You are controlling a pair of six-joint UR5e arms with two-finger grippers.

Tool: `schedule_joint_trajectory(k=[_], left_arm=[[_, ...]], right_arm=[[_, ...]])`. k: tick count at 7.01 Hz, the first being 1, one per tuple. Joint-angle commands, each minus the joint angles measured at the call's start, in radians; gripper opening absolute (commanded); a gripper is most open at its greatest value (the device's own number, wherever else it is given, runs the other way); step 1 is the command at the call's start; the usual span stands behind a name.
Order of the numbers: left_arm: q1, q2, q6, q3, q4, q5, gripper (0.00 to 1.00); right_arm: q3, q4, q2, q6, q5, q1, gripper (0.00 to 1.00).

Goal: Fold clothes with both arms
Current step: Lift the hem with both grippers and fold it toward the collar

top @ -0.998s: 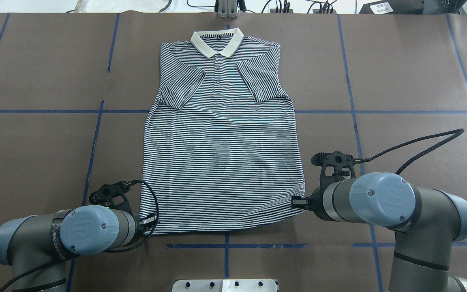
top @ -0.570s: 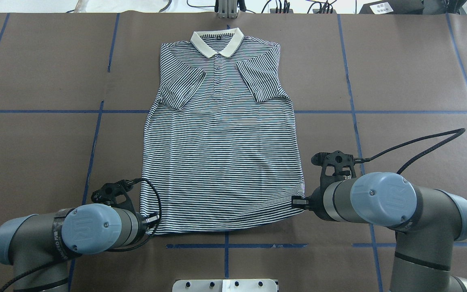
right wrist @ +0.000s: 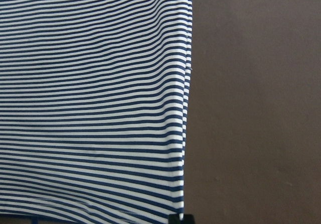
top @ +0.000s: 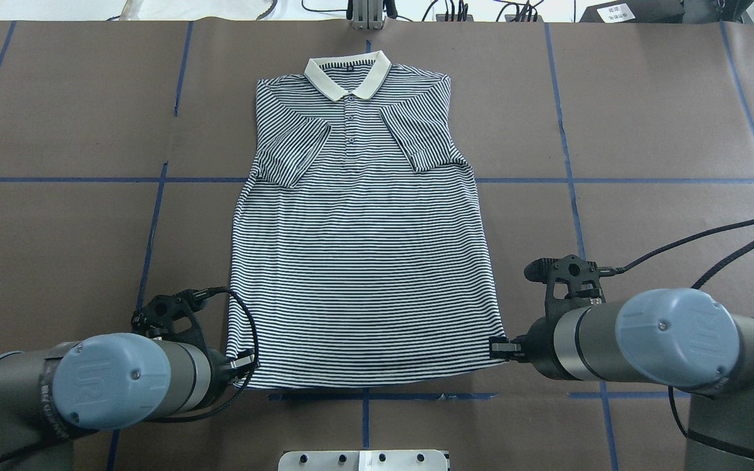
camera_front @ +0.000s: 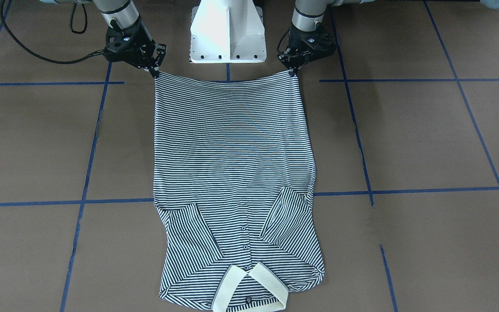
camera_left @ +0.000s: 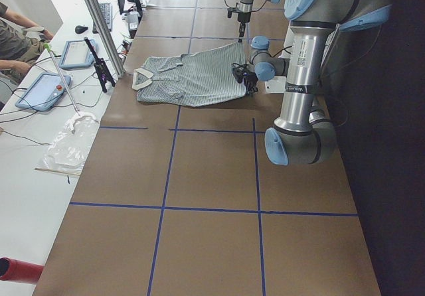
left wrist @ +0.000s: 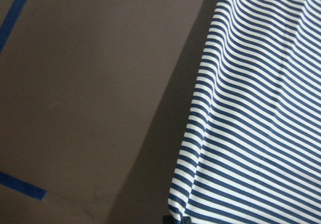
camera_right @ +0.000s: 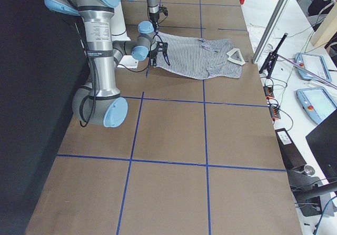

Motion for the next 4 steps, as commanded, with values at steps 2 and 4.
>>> schedule_joint_trajectory(k=[2, 4], left_arm=[[0.178, 0.004, -0.043, -0.258, 0.097, -0.001, 0.00], [0.169, -0.002, -0.023, -0.239, 0.100, -0.001, 0.00]], right_arm=[[0.238, 0.000, -0.199, 0.004, 0.025, -0.103, 0.00], [0.198, 0.001, -0.184, -0.004, 0.022, -0.089, 0.00]])
